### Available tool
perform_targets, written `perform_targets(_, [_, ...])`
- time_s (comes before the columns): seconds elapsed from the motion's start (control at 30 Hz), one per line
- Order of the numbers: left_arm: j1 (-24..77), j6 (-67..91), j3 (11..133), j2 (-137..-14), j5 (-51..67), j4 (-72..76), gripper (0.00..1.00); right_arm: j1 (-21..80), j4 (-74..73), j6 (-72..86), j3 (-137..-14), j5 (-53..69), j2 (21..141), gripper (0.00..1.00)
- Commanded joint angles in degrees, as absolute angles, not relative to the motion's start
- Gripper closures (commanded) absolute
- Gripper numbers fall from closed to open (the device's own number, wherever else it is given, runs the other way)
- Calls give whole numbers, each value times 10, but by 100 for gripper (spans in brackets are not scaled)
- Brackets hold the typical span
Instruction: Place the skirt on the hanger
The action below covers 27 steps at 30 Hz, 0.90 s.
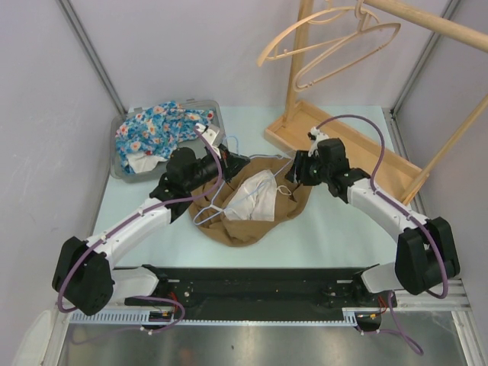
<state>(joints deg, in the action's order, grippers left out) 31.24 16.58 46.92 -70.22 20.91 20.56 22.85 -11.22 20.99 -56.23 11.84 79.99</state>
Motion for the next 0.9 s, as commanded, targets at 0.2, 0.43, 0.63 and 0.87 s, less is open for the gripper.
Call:
perform_targets(0.2, [313,181,467,-703,235,242,100,249,-103,265,-489,134,786,56])
perform_targets(0.43, [313,175,469,-706,239,236,100,272,-54,282,-489,90,815,71])
perform_targets(0.63, [313,173,471,-708,240,232,100,281,-49,290,-488,43,824,78])
perform_targets(0.87, [314,175,472,-708,241,234,100,282,-67,294,-477,1,812,74])
